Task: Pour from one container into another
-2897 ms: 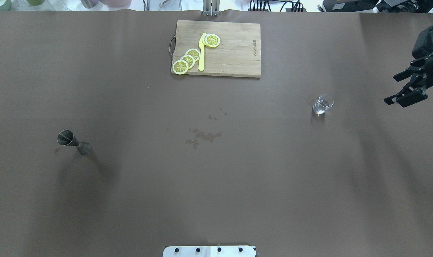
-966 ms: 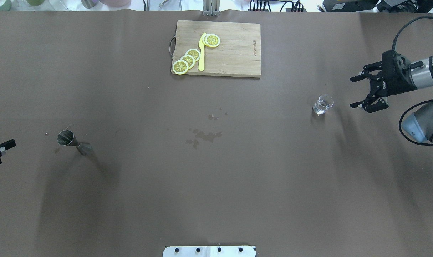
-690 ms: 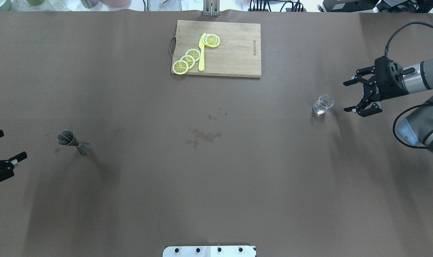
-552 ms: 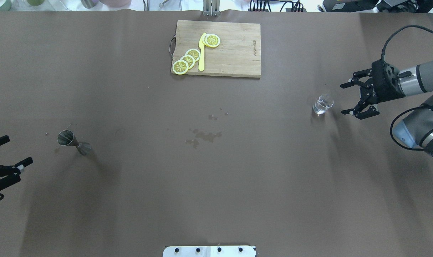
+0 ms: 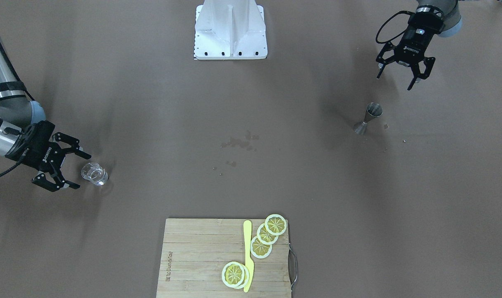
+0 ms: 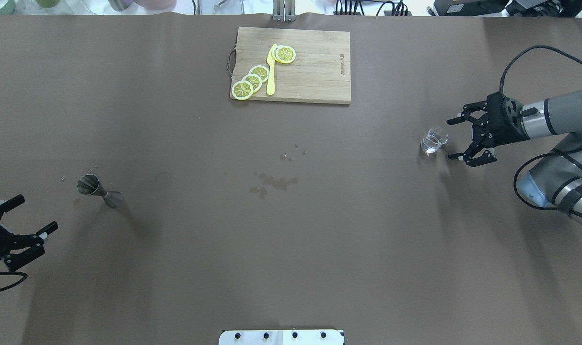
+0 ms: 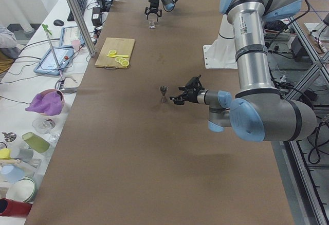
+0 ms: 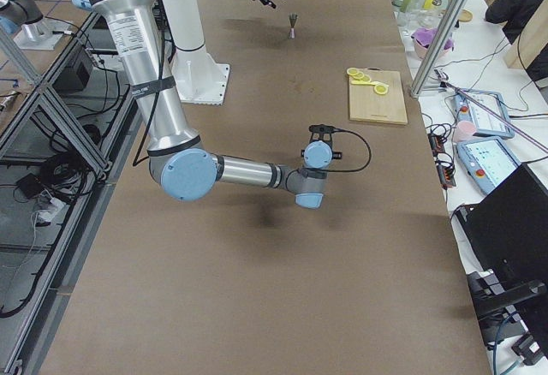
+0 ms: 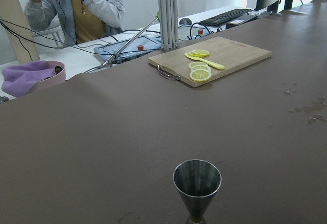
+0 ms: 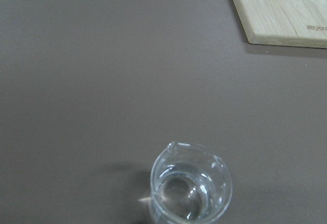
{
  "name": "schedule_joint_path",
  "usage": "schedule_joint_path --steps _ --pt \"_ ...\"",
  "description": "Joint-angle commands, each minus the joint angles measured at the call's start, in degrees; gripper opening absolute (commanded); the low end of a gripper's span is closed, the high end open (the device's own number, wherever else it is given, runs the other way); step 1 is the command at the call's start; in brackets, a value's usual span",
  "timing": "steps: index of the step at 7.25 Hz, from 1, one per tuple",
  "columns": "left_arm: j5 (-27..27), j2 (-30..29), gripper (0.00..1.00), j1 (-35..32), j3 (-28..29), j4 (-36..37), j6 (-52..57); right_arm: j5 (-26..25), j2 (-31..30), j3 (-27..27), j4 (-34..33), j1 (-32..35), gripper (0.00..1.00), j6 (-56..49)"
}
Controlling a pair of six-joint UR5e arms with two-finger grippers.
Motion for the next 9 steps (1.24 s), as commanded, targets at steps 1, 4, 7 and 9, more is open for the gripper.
schedule_joint_path --steps 1,4,7,9 --pt "7.8 -4.9 0.98 4.1 1.5 0.2 -0.1 -0.2 0.6 -1.6 2.7 -0.3 0.94 2.4" --pt "20.1 -10.3 0.98 9.9 7.2 0.2 -2.8 -1.6 1.8 -4.2 6.7 -0.8 0.94 7.1" --pt "25.8 -13.2 0.98 9.8 8.4 4.6 -6.1 -2.6 3.7 -6.3 6.9 -2.1 0.94 7.4" --pt "29.4 -14.6 0.97 8.9 10.5 14.4 -20.8 -3.2 4.1 -8.0 8.5 -2.8 0.93 7.4"
